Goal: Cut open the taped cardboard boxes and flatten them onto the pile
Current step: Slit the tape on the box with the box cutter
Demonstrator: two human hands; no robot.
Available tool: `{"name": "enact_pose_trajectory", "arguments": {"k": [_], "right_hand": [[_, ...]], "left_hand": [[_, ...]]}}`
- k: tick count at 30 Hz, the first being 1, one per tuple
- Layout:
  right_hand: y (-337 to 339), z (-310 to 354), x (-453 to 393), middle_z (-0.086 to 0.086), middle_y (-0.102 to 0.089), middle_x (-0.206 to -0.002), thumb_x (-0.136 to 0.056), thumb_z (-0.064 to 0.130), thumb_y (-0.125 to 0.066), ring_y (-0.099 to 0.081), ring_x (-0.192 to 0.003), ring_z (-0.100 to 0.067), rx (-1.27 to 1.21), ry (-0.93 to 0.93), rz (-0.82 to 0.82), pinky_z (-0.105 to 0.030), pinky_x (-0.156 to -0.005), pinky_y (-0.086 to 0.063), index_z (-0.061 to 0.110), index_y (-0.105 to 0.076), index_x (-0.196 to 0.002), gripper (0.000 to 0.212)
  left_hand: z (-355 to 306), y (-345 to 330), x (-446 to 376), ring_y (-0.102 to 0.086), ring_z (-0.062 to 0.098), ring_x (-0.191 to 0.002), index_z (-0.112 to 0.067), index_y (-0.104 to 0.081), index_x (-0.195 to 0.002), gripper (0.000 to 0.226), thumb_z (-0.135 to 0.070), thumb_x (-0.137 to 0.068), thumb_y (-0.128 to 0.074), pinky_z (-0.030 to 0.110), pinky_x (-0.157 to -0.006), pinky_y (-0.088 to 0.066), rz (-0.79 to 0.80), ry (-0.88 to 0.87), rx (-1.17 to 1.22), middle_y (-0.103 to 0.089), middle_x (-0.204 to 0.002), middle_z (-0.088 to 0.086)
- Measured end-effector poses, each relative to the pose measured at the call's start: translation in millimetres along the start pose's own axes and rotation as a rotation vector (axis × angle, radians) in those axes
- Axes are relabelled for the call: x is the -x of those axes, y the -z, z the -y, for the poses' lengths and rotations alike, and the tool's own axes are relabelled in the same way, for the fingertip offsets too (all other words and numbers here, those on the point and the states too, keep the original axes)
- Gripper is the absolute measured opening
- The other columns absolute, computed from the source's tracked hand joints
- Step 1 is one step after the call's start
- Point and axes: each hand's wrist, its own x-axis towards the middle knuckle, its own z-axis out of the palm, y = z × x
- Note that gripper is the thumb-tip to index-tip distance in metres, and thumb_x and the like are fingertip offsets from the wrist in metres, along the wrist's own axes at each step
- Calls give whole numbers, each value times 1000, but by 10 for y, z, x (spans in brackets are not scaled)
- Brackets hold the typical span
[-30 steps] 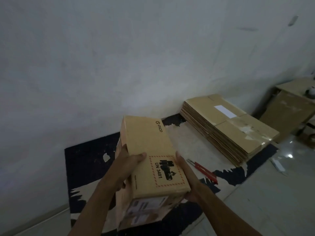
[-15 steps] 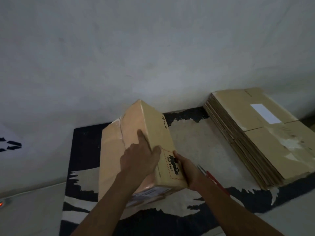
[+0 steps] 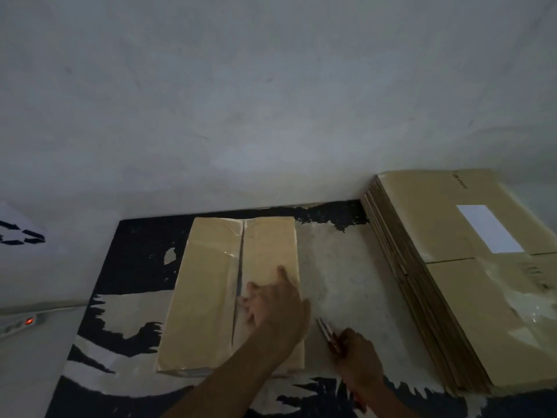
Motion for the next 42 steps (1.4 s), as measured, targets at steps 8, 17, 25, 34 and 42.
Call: {"name": "enact_pose_trajectory", "arguments": {"k": [8, 17, 25, 34, 42], "right_hand": [[333, 219, -143, -1, -60, -90, -95, 18, -59, -54, -79, -18, -252, 76, -71, -29, -66, -39, 18, -57, -96, 3], [1252, 1276, 175, -7, -66, -80, -93, 6, -60, -63, -69, -18, -723, 394, -191, -29, -61, -52, 17, -62, -93, 12], [1077, 1844, 443, -8, -66, -84, -95, 5, -57, -65, -55, -19, -625, 481, -51, -28, -53, -55, 20, -61, -103, 17], [741, 2350, 465, 9, -65, -94, -99, 24, -53, -61, -82, -6, -198, 658, -109, -24, -74, -51, 25, -61, -118, 21], [306, 2636, 649, 3, -65, -115, -102, 29, -41, -61, -106, -22, 208, 710, -76, -38, -86, -50, 30, -50, -128, 28]], "left_hand": [[538, 386, -331, -57, 30, -113, -16, -52, -126, 32, -33, -105, -36, 39, -92, -43, -276, -36, 143, -57, -122, 9], [1345, 569, -1270, 14, 31, -152, -21, -2, -159, 76, -43, -101, -46, 51, -123, -2, -62, -147, 192, 11, -166, 10], [1567, 597, -1254, -28, 30, -142, -28, -32, -149, 80, -74, -85, -50, 55, -109, -31, -183, -28, -13, -34, -153, 5], [2097, 9, -569, -50, 28, -126, -30, -54, -129, 99, -98, -66, -20, 57, -108, -28, -186, 105, 190, -54, -136, 1], [2176, -205, -400, -58, 21, -107, -21, -61, -112, 48, -49, -105, -22, 40, -92, -44, -186, 142, 559, -60, -117, 1]]}}
